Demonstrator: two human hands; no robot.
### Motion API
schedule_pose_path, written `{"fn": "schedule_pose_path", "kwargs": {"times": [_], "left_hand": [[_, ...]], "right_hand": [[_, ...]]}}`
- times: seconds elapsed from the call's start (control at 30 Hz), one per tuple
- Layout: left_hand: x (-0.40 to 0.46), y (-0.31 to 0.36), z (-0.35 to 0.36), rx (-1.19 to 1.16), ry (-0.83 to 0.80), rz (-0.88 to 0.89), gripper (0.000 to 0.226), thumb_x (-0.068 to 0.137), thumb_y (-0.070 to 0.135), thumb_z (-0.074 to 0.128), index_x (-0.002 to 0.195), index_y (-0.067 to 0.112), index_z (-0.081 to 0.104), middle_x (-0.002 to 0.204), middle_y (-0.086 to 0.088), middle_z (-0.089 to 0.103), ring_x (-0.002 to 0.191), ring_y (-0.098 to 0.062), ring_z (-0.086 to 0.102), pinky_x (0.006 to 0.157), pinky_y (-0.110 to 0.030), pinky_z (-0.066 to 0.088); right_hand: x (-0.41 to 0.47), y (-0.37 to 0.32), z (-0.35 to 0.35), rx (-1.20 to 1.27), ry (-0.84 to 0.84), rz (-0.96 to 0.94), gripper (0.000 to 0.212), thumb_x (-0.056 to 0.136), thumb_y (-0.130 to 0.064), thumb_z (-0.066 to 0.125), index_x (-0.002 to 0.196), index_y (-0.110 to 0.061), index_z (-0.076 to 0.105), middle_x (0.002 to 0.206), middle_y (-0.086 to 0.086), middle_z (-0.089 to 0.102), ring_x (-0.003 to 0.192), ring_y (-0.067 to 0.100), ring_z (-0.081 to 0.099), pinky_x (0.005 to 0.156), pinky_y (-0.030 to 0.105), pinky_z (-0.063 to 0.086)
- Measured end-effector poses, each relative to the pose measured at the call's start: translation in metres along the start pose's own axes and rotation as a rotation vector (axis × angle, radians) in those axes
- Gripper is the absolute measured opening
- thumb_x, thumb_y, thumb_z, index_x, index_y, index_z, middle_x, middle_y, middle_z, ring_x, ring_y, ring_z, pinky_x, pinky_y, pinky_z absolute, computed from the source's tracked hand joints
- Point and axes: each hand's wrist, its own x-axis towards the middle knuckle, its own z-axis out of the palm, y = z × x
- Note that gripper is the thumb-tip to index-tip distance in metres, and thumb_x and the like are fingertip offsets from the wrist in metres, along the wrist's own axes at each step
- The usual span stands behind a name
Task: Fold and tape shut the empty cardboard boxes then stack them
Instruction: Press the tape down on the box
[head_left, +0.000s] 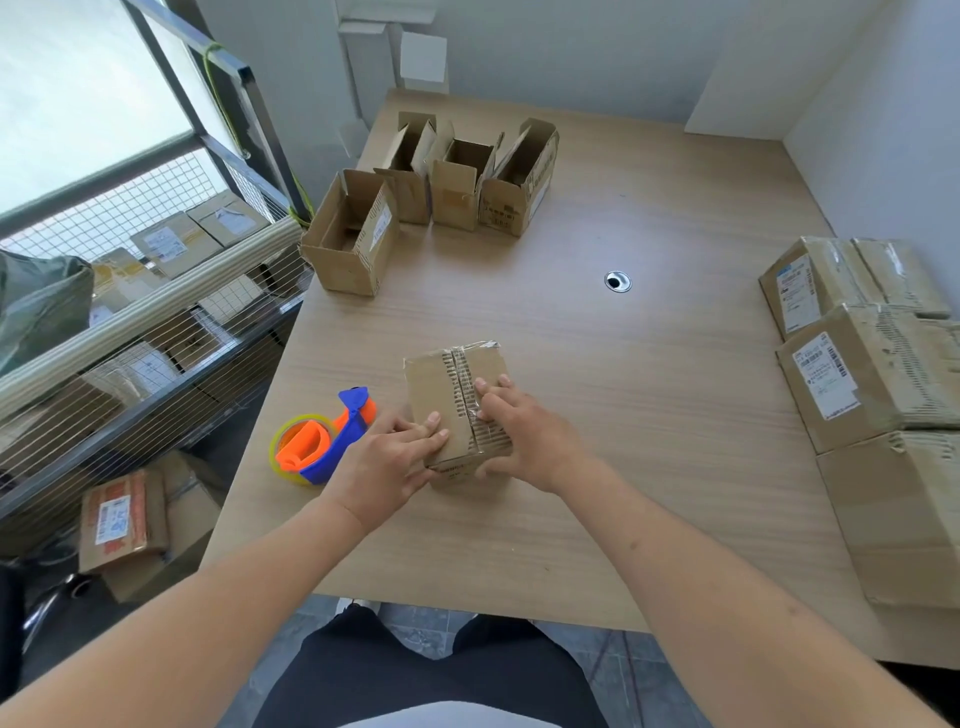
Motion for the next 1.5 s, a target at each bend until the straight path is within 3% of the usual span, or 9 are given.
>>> {"fn": "schedule_pose_path", "kwargs": {"times": [0.13, 0.27, 0.43, 0.53, 0.7, 0.97, 1.13, 1.3, 1.5], "left_hand": [[0.000, -0.016, -0.006, -0.069, -0.063, 0.036, 0.075, 0.060, 0.019, 0.099, 0.130, 0.018, 0.070, 0.138, 0.002, 0.065, 0.101, -0.019, 0.054, 0.082, -0.039, 0.060], [0.003, -0.021, -0.005, -0.082, -0.076, 0.046, 0.067, 0.063, 0.009, 0.097, 0.124, 0.019, 0.074, 0.133, 0.003, 0.069, 0.099, -0.016, 0.051, 0.072, -0.041, 0.061], [0.003, -0.020, -0.009, -0.058, -0.094, 0.074, 0.070, 0.062, 0.012, 0.097, 0.127, 0.020, 0.072, 0.135, 0.006, 0.067, 0.107, -0.020, 0.057, 0.079, -0.043, 0.062], [0.008, -0.028, -0.028, 0.133, -0.182, 0.211, 0.078, 0.060, 0.016, 0.097, 0.132, 0.019, 0.068, 0.141, 0.004, 0.063, 0.119, -0.031, 0.060, 0.094, -0.044, 0.058], [0.001, -0.043, -0.040, 0.256, -0.153, -0.036, 0.078, 0.072, 0.011, 0.083, 0.144, 0.008, 0.055, 0.149, -0.013, 0.052, 0.136, -0.034, 0.051, 0.104, -0.046, 0.052], [0.011, -0.055, -0.048, 0.234, -0.238, -0.222, 0.062, 0.099, 0.026, 0.057, 0.156, 0.010, 0.039, 0.165, -0.014, 0.029, 0.153, -0.036, 0.026, 0.121, -0.046, 0.027], [0.019, -0.069, -0.057, 0.229, -0.289, -0.246, 0.061, 0.097, 0.026, 0.060, 0.153, 0.011, 0.042, 0.163, -0.017, 0.030, 0.152, -0.039, 0.023, 0.124, -0.049, 0.020], [0.041, -0.072, -0.083, 0.228, -0.313, -0.231, 0.063, 0.097, 0.026, 0.059, 0.155, 0.012, 0.038, 0.164, -0.014, 0.028, 0.153, -0.042, 0.019, 0.124, -0.052, 0.015], [0.090, -0.057, -0.127, 0.268, -0.340, -0.055, 0.066, 0.102, 0.035, 0.050, 0.160, 0.015, 0.026, 0.168, -0.009, 0.019, 0.155, -0.038, 0.014, 0.125, -0.050, 0.012]], "right_hand": [[-0.001, -0.008, 0.009, -0.041, 0.044, 0.034, 0.055, 0.086, -0.030, 0.079, 0.130, -0.030, 0.047, 0.167, -0.025, 0.012, 0.156, 0.007, 0.006, 0.107, 0.047, 0.048], [-0.002, -0.009, 0.007, -0.046, 0.049, 0.036, 0.057, 0.085, -0.038, 0.080, 0.130, -0.029, 0.045, 0.167, -0.024, 0.013, 0.156, 0.007, 0.006, 0.107, 0.047, 0.048], [0.000, -0.036, 0.018, -0.091, 0.075, 0.148, 0.120, 0.067, -0.085, 0.067, 0.155, -0.016, 0.025, 0.167, -0.006, 0.018, 0.158, 0.019, 0.002, 0.119, 0.043, 0.031], [0.008, -0.054, 0.031, -0.143, 0.151, 0.261, 0.123, 0.064, -0.095, 0.054, 0.154, -0.016, 0.023, 0.166, 0.002, 0.019, 0.157, 0.026, 0.002, 0.117, 0.051, 0.034], [0.020, -0.074, 0.032, -0.151, 0.113, 0.391, 0.119, 0.060, -0.090, 0.056, 0.152, -0.031, 0.009, 0.161, 0.002, 0.012, 0.155, 0.028, -0.001, 0.112, 0.060, 0.031], [0.038, -0.101, 0.039, 0.097, 0.168, 0.664, 0.117, 0.048, -0.089, 0.070, 0.143, -0.059, 0.008, 0.162, 0.010, -0.014, 0.148, 0.053, 0.007, 0.117, 0.059, 0.023], [0.045, -0.114, 0.035, 0.022, 0.177, 0.727, 0.128, 0.045, -0.080, 0.071, 0.148, -0.059, -0.003, 0.163, 0.011, -0.016, 0.127, 0.044, 0.035, 0.102, 0.051, 0.035], [0.035, -0.125, 0.014, -0.024, 0.154, 0.730, 0.123, 0.048, -0.080, 0.071, 0.147, -0.062, 0.000, 0.166, 0.010, -0.010, 0.132, 0.045, 0.034, 0.106, 0.053, 0.032], [0.019, -0.145, -0.038, 0.003, 0.243, 0.795, 0.117, 0.049, -0.078, 0.071, 0.146, -0.063, 0.007, 0.165, 0.009, -0.008, 0.132, 0.045, 0.035, 0.110, 0.052, 0.030]]}}
